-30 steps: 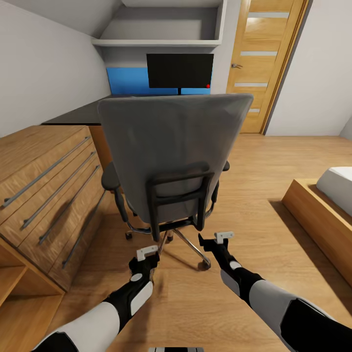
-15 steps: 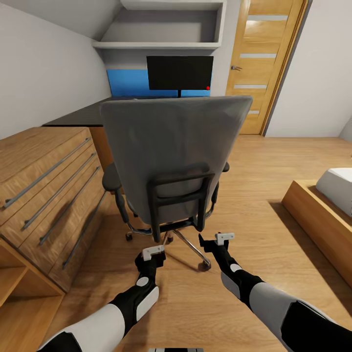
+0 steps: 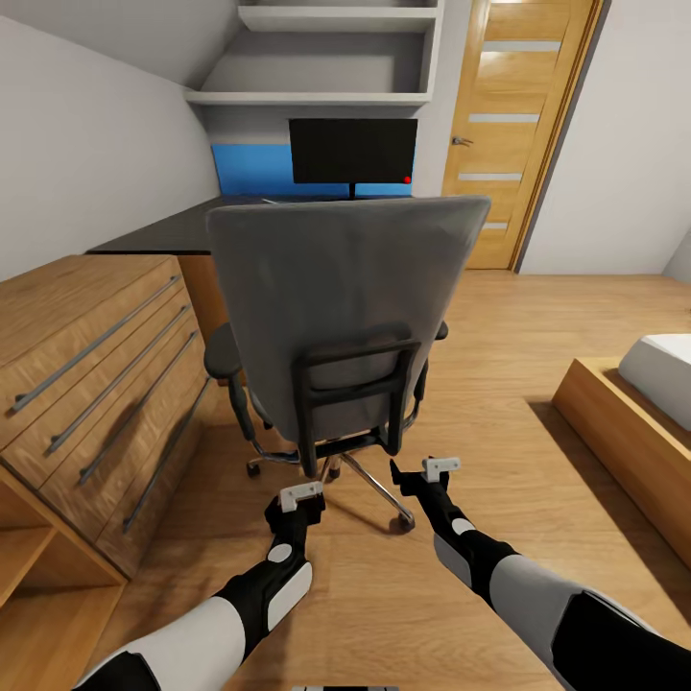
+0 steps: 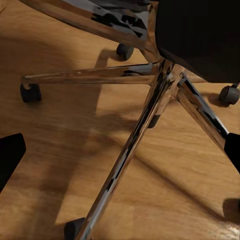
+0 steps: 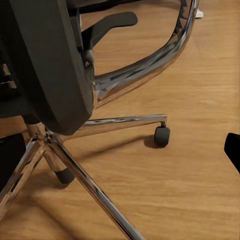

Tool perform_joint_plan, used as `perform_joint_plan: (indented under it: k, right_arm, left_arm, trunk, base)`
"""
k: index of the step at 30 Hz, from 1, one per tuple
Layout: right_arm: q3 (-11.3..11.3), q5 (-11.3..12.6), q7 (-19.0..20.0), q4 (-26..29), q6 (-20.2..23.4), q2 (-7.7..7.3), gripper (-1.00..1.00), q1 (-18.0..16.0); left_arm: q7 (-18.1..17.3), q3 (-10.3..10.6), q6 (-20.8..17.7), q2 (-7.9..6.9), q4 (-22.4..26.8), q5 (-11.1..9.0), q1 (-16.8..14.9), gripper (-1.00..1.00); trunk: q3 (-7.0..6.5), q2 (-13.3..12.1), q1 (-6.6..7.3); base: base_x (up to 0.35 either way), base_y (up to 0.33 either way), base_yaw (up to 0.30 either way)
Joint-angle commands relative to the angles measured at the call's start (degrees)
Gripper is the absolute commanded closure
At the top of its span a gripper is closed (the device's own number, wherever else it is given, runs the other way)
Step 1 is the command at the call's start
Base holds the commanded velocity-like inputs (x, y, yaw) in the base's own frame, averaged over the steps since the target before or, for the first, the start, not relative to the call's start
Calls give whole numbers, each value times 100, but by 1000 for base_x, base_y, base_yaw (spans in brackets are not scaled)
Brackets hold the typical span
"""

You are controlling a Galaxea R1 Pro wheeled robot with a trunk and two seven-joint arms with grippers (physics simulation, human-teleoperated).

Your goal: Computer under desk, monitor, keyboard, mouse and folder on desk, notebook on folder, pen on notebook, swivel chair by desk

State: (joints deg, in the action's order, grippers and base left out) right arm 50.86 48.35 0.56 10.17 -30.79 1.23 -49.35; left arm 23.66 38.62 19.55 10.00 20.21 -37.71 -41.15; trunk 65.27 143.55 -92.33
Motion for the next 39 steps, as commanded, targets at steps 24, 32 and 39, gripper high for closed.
perform_joint_plan:
  k: [24, 32, 39]
  right_arm:
    - [56, -124, 15, -6, -23, 25, -100, -5]
    - [61, -124, 13, -6, -23, 27, -100, -5]
    - [64, -124, 13, -6, -23, 27, -100, -5]
  left_arm:
    - [31, 58, 32, 0, -8, -43, -10, -100]
    - [31, 58, 32, 0, -9, -43, -8, -100]
    - [8, 58, 24, 0, -9, -48, -8, -100]
  trunk:
    - [5, 2, 1]
    - [5, 2, 1]
    - [5, 2, 1]
  base:
    - [125, 0, 0]
    - [299, 0, 0]
    - [320, 0, -20]
